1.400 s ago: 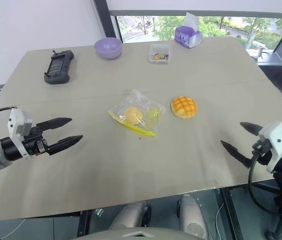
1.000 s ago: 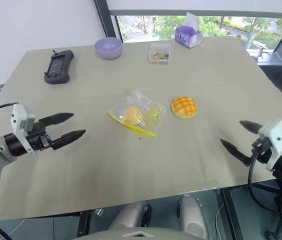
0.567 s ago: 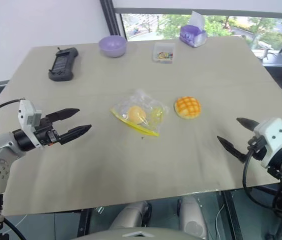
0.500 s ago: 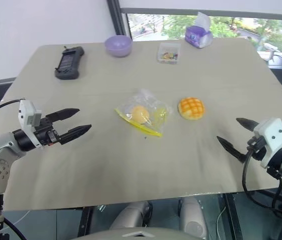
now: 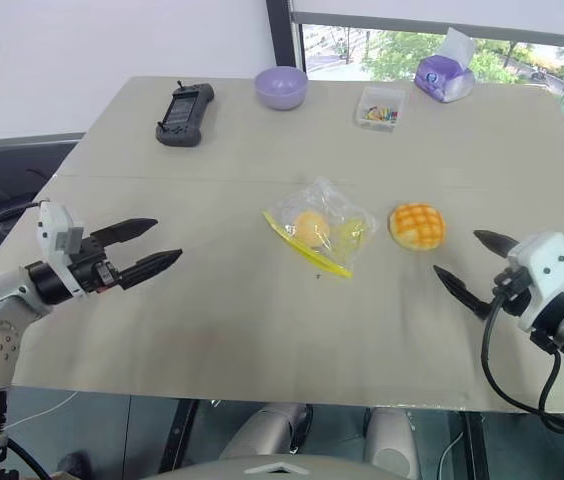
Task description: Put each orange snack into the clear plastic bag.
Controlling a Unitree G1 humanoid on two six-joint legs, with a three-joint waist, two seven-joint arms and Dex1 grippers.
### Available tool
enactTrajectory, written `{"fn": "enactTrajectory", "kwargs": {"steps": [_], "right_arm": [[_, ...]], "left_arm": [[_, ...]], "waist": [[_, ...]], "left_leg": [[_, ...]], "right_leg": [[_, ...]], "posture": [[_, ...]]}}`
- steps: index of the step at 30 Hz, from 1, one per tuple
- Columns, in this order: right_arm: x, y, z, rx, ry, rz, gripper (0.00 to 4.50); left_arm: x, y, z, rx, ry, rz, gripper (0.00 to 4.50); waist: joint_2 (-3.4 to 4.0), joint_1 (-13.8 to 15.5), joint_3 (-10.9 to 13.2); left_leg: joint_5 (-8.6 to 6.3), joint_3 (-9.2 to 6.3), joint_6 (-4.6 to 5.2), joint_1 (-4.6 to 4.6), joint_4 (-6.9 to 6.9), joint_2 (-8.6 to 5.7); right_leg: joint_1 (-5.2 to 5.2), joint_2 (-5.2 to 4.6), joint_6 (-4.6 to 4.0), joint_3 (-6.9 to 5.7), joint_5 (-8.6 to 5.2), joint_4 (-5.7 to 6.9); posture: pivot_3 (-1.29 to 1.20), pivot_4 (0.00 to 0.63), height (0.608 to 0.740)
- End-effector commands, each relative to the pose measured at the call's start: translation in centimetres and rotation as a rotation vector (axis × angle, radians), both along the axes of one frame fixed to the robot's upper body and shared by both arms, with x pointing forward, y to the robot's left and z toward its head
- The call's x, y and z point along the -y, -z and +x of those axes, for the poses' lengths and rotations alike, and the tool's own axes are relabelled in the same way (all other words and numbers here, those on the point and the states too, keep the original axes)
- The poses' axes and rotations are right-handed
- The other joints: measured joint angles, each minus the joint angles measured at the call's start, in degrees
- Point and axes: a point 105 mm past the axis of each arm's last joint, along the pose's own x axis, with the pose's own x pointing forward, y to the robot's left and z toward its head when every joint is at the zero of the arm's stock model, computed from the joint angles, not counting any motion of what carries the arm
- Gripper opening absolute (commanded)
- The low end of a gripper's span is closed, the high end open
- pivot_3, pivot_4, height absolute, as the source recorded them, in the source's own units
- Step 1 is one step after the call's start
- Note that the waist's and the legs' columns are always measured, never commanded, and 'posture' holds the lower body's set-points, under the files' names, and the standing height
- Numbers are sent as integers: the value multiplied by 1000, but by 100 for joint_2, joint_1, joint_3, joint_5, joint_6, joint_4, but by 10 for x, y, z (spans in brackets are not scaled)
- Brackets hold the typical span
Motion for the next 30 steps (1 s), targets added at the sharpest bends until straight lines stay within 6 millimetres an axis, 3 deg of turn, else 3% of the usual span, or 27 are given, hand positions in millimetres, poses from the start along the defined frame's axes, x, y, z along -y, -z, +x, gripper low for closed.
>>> {"fn": "enactTrajectory", "kwargs": {"steps": [1, 15, 22, 24, 26, 30], "right_arm": [[-2, -8, -1, 39, 0, -3, 4443], [-3, -6, -3, 45, 20, -6, 4443], [-4, -7, -1, 64, 38, -11, 4443], [-4, -9, 1, 89, 63, -20, 4443], [-5, -9, 2, 101, 76, -20, 4443], [-16, -8, 4, 95, 55, 5, 4443]], "left_arm": [[1, -9, 2, 35, 2, -9, 4500], [5, -11, 18, 53, -32, -5, 4500], [3, -16, 50, 2, -199, -1, 4500], [10, -19, 61, -161, -217, -102, 4500], [32, -27, 67, -313, -121, -228, 4500], [52, -24, 92, -486, -117, -289, 4500]], "waist": [[0, -4, 0], [-2, -5, 1], [-4, -2, 1], [-8, 8, 1], [-15, 3, 3], [-17, -16, 1]], "left_leg": [[-1, 7, 1, 1, -1, 1], [-18, 99, 30, -1, -5, 10], [-18, 105, 30, 0, -3, 11], [-18, 106, 30, -4, -2, 11], [-18, 98, 30, -17, 9, 9], [-18, 100, 31, -24, 21, 5]], "right_leg": [[-2, 1, 0, 6, 0, 0], [-49, 12, 11, 99, 7, 6], [-50, 13, 16, 106, 9, 7], [-54, 14, 18, 108, 11, 6], [-61, 18, 22, 102, 13, 15], [-64, 17, 27, 105, 15, 15]], "posture": [[0, 150, 740], [0, 150, 740], [0, 150, 740], [0, 150, 740], [0, 150, 740], [0, 150, 740]]}}
